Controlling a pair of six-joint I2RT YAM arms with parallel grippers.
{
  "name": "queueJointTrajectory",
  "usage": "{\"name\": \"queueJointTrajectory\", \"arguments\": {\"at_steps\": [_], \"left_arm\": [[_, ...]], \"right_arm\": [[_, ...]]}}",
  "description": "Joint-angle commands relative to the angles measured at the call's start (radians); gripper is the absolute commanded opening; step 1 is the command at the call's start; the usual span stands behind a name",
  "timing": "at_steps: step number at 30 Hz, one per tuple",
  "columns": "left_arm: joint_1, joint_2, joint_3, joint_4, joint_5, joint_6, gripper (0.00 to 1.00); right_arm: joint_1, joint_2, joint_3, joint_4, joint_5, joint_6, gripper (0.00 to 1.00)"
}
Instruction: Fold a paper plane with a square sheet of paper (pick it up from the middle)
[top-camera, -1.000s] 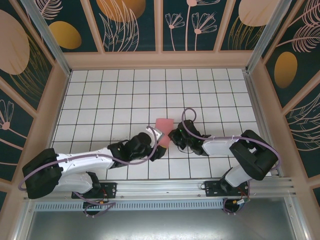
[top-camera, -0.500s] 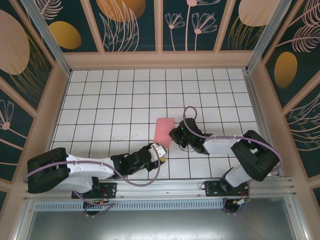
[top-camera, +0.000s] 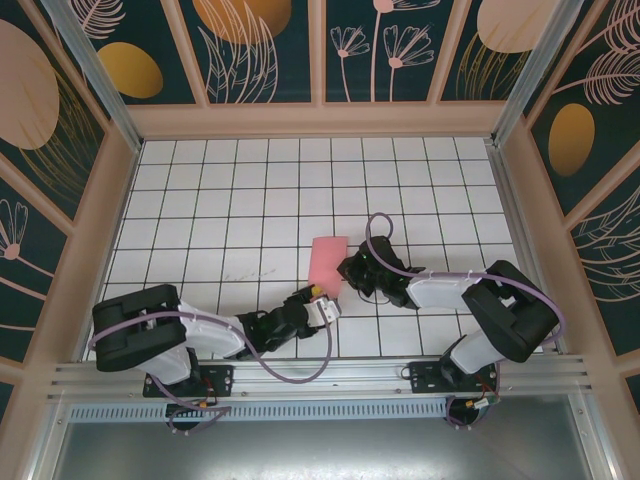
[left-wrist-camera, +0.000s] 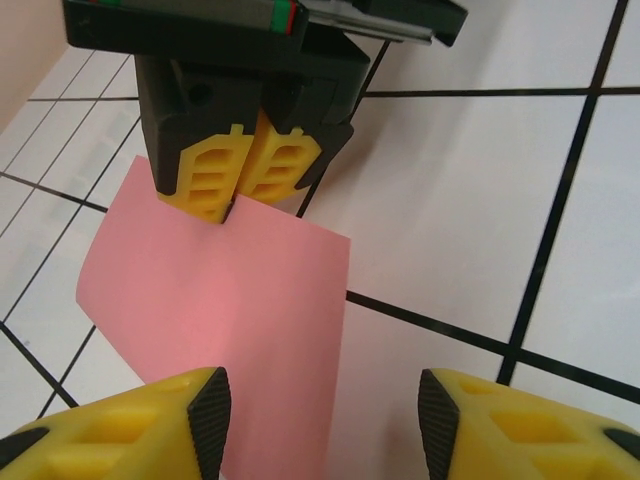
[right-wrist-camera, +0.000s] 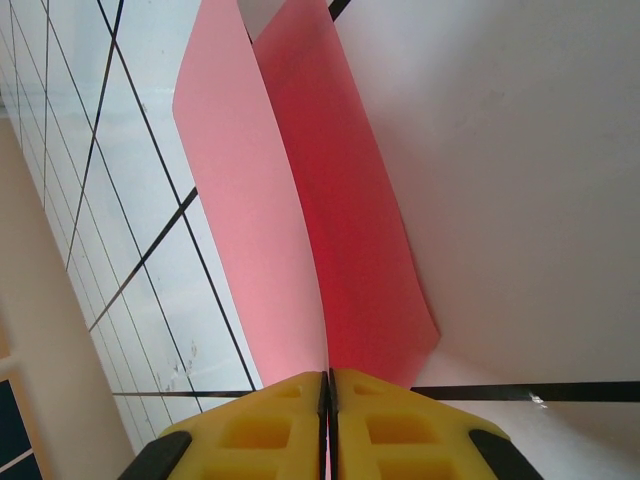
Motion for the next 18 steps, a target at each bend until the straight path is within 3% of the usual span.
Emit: {"name": "queueJointTrajectory", "arguments": {"at_steps": [1,18], "left_arm": [[-0.003,0.040,0.038,0.056,-0.044,0.019,0.53],[-0.003,0.094,0.074,0.062,-0.091,-0.016,0.27]], "right_arm": [[-0.008,-0.010,0.028,-0.011,-0.016,-0.024,0.13],[-0.010,-0.014,0.038,-0.035,-0.021,-0.038,0.14]]}}
